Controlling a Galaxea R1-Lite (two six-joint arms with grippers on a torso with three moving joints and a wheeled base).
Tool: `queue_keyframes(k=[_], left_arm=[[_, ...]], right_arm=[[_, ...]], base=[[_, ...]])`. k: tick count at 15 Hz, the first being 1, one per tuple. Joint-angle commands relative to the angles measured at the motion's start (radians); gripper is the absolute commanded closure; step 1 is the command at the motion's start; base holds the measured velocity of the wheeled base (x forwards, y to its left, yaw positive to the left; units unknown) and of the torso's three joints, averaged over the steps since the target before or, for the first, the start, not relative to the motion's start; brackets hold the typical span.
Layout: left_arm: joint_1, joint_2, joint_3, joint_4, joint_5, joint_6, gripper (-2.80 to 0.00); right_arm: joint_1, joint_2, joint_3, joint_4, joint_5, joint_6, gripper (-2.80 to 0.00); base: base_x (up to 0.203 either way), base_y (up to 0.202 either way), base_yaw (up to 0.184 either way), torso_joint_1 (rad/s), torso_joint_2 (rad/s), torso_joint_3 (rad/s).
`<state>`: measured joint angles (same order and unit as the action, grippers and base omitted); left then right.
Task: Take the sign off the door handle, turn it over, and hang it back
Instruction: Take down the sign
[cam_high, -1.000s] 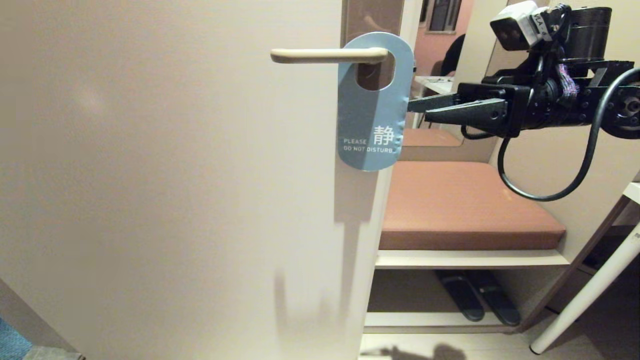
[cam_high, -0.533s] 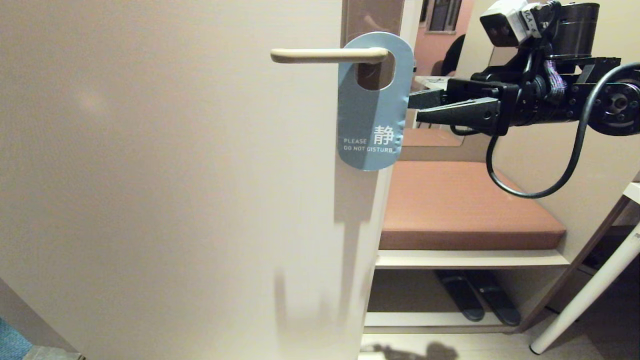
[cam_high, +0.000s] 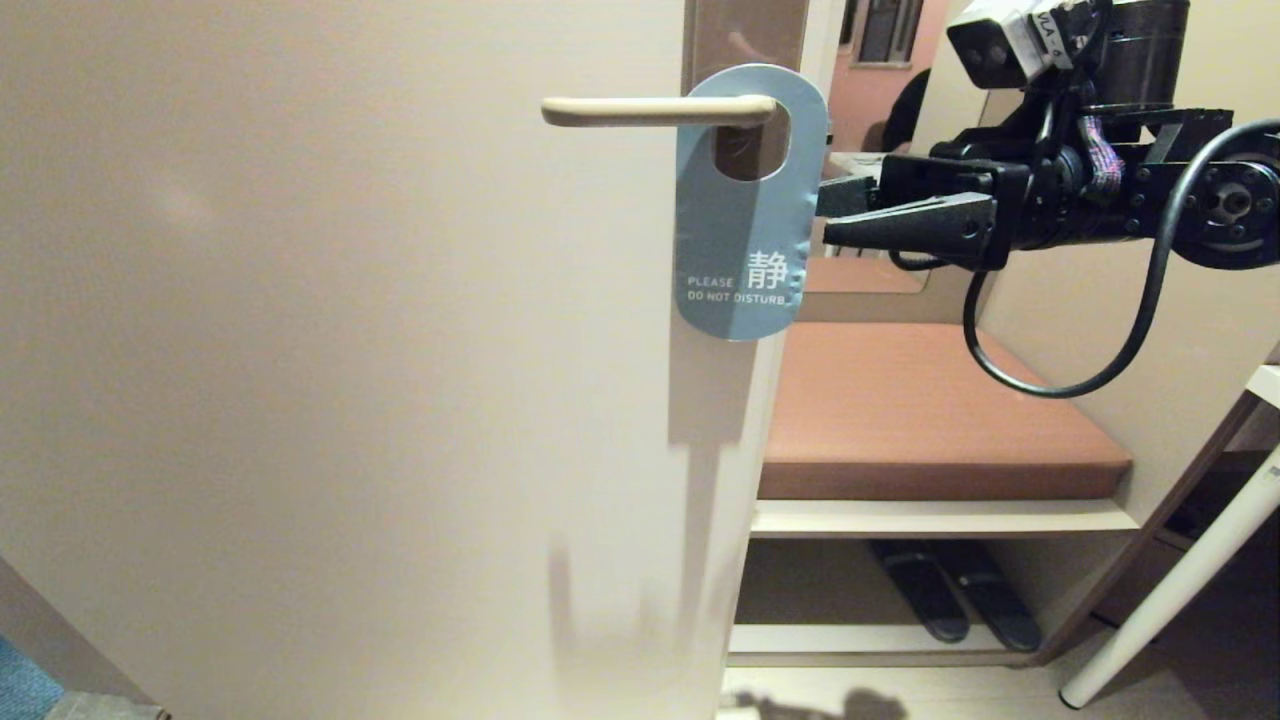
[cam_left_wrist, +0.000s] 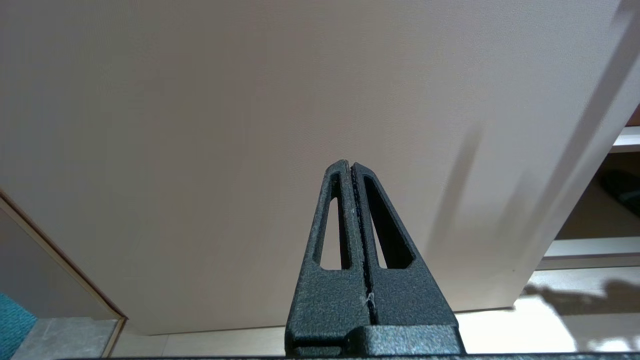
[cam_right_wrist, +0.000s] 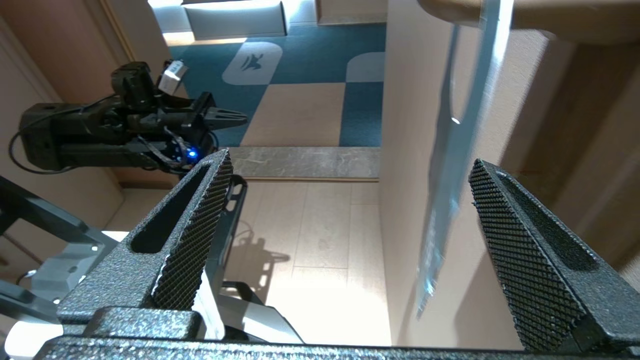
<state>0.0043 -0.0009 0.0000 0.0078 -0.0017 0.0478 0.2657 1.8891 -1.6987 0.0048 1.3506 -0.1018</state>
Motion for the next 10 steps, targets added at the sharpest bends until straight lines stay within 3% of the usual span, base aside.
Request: queue_keyframes(k=[1,10], left_arm=[[0.0,0.001,0.0,0.0,0.0,0.0,0.0],[0.0,0.001,0.0,0.0,0.0,0.0,0.0]], right_arm=[[0.014,-0.005,-0.002,0.005,0.007,0.001,-2.8],[0.044,-0.004,-0.009,0.009,-0.007,0.001,-2.8]], base=[[0.0,0.0,0.0,0.0,0.0,0.0],[0.0,0.0,0.0,0.0,0.0,0.0]])
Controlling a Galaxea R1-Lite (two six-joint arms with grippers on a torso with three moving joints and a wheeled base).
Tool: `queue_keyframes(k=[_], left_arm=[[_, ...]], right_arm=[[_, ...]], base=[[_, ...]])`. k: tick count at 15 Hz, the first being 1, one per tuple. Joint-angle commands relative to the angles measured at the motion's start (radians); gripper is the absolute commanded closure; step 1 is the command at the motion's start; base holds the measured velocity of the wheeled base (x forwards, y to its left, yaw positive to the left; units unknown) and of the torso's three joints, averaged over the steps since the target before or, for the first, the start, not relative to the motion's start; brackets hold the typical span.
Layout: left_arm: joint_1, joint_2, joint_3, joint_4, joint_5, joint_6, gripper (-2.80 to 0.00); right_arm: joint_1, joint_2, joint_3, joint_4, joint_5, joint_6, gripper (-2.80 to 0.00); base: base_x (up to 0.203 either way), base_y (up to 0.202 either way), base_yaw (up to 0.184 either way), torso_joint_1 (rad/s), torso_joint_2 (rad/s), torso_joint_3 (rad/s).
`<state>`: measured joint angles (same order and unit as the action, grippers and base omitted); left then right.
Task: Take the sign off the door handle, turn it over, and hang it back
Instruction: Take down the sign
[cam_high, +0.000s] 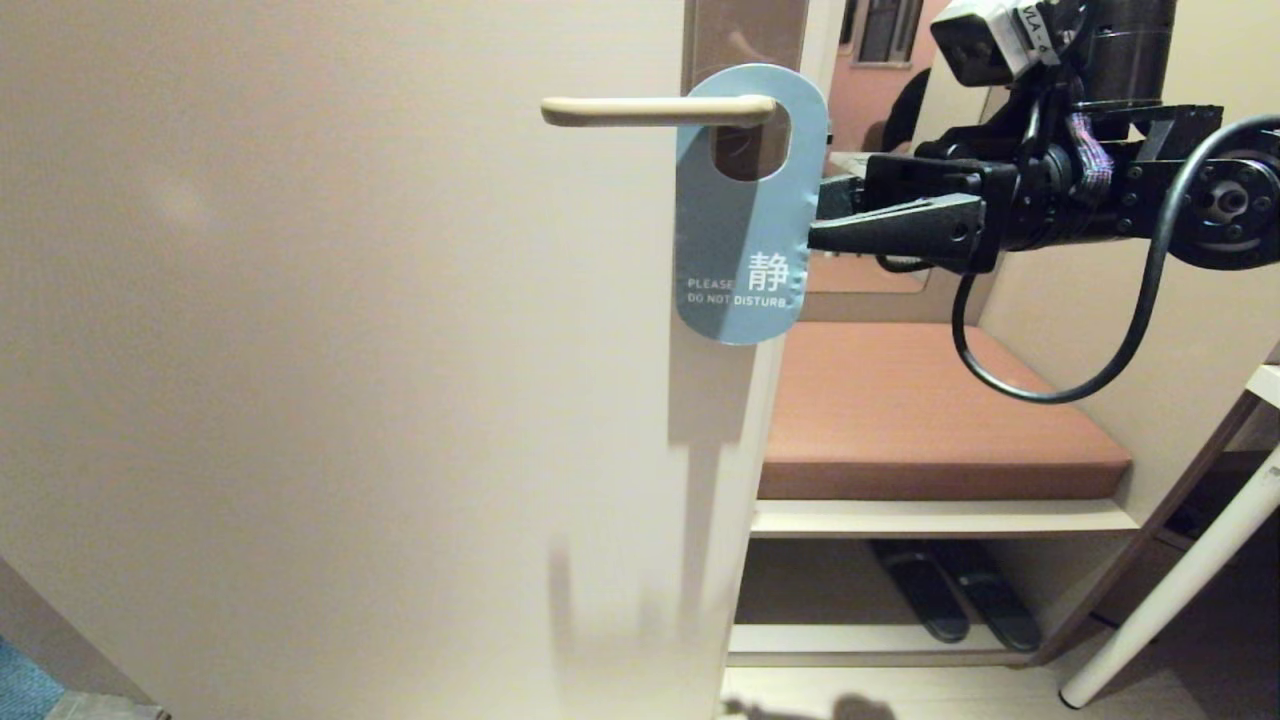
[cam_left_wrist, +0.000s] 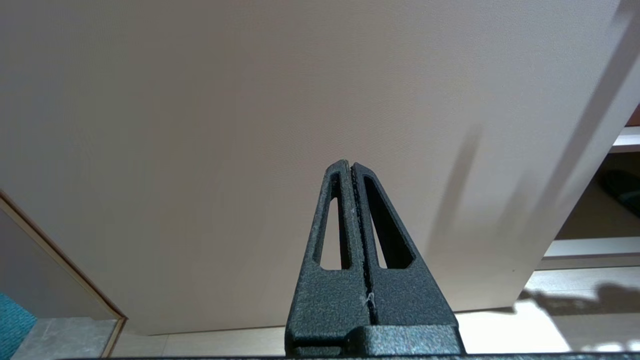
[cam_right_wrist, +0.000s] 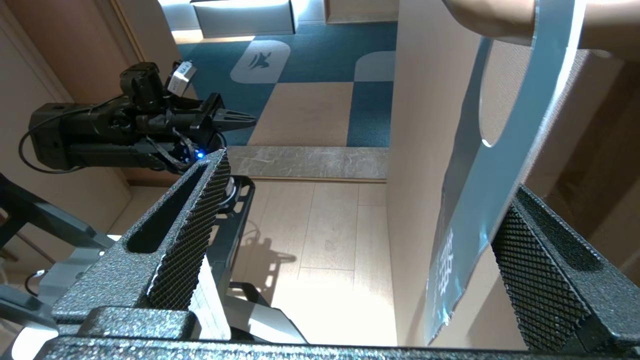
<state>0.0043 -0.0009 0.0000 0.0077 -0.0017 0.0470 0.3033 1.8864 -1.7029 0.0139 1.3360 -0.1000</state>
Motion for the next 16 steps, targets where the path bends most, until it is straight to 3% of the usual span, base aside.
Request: queue_keyframes(k=[1,8,16], left_arm=[[0.0,0.001,0.0,0.0,0.0,0.001,0.0],[0.0,0.001,0.0,0.0,0.0,0.001,0.0],[0.0,0.001,0.0,0.0,0.0,0.001,0.0]], right_arm=[[0.009,0.0,-0.006,0.0,-0.004,0.001,-2.8],[0.019,0.003,-0.003,0.0,-0.06,0.024,-2.8],[0.019,0.023,-0.047,-0.003,-0.07,0.05,-2.8]], base=[[0.0,0.0,0.0,0.0,0.0,0.0],[0.0,0.0,0.0,0.0,0.0,0.0],[0.0,0.0,0.0,0.0,0.0,0.0]])
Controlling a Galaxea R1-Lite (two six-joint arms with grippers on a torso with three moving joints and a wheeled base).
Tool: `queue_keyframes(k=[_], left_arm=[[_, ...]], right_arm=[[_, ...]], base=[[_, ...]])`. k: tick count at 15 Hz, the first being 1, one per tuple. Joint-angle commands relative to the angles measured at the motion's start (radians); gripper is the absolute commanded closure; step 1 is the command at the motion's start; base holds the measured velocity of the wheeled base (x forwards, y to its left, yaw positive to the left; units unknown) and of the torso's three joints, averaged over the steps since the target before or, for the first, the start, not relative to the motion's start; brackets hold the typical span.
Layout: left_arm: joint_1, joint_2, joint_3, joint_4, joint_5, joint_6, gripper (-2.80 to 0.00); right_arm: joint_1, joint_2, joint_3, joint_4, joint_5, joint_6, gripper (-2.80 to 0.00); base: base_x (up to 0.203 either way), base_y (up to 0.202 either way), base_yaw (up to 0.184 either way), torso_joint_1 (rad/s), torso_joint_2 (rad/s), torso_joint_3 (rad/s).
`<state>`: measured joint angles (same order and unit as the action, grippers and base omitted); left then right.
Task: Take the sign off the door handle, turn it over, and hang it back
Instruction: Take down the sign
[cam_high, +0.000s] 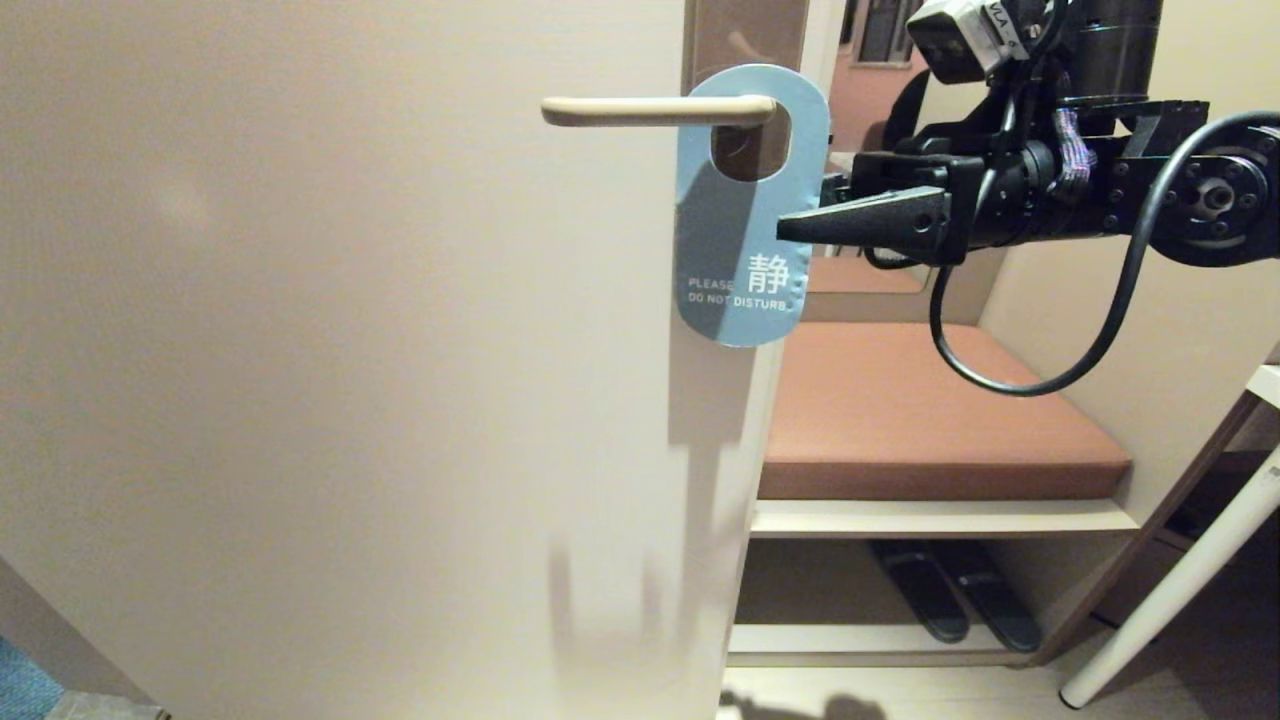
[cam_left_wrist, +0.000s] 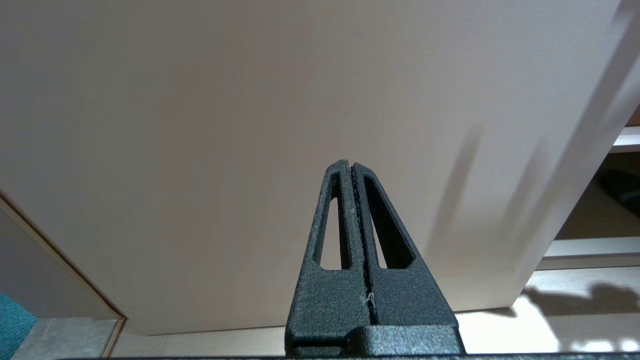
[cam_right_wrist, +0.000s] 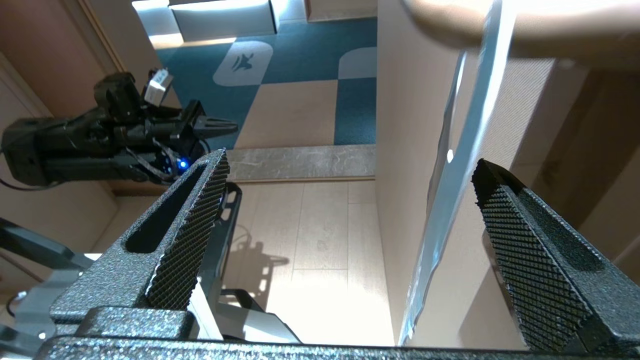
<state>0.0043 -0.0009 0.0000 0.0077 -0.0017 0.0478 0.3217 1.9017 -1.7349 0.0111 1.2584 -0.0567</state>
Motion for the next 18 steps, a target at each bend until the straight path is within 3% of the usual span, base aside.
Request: queue_keyframes(k=[1,18], left_arm=[[0.0,0.001,0.0,0.0,0.0,0.0,0.0],[0.0,0.001,0.0,0.0,0.0,0.0,0.0]], right_arm=[[0.0,0.013,-0.024,-0.002,0.007,0.019,-2.8],[0.043,0.046,-0.049,-0.008,0.007,0.021,-2.8]], base=[[0.0,0.0,0.0,0.0,0.0,0.0],[0.0,0.0,0.0,0.0,0.0,0.0]])
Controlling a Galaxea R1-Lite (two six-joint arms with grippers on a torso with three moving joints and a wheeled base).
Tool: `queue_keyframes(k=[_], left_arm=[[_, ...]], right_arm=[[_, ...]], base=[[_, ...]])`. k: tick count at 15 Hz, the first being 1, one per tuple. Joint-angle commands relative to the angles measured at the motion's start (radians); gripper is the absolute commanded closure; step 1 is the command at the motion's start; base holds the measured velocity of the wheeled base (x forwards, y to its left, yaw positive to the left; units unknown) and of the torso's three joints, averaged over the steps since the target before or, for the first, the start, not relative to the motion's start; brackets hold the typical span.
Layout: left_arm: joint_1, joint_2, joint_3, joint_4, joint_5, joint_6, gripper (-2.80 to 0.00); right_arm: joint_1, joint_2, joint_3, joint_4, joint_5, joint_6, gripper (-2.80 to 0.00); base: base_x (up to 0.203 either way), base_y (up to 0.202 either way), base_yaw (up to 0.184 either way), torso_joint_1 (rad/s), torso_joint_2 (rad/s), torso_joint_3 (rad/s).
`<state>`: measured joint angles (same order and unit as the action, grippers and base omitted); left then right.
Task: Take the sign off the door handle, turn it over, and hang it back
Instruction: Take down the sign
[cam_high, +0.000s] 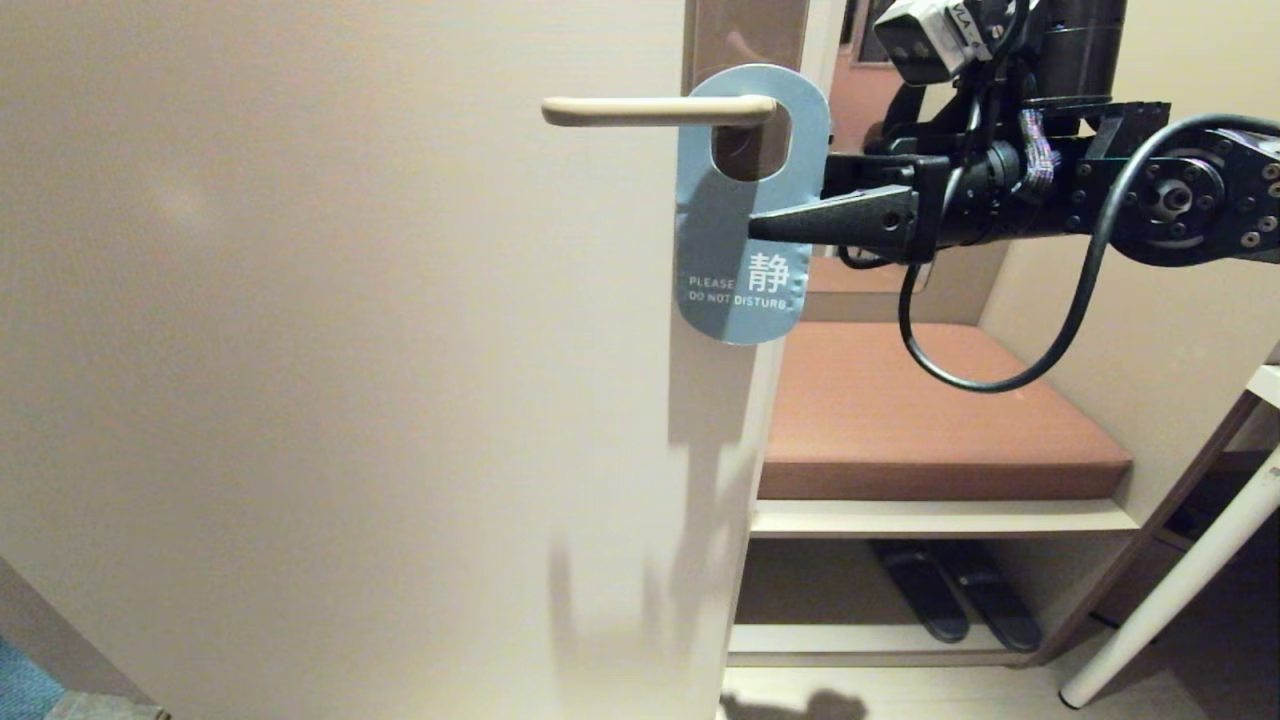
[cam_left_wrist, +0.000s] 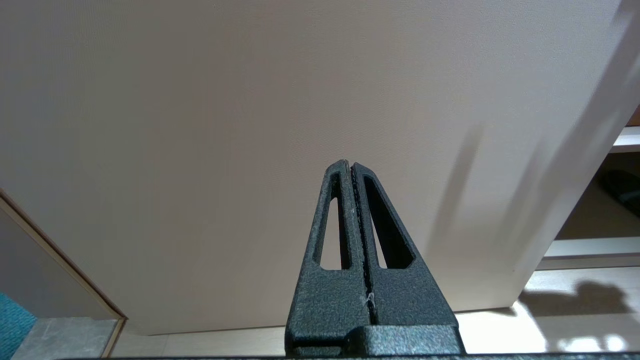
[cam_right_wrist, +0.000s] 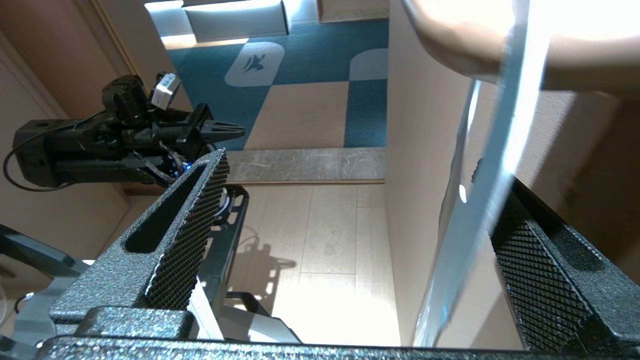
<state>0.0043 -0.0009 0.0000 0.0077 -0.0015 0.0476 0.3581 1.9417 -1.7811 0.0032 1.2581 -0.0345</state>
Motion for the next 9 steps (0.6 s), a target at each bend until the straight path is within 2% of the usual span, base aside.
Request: queue_keyframes(k=[1,9], left_arm=[[0.0,0.001,0.0,0.0,0.0,0.0,0.0],[0.0,0.001,0.0,0.0,0.0,0.0,0.0]], right_arm=[[0.007,0.008,-0.004,0.0,0.007,-0.001,-2.8],[0.007,0.01,-0.004,0.0,0.007,-0.001,-2.8]], base=[[0.0,0.0,0.0,0.0,0.0,0.0],[0.0,0.0,0.0,0.0,0.0,0.0]])
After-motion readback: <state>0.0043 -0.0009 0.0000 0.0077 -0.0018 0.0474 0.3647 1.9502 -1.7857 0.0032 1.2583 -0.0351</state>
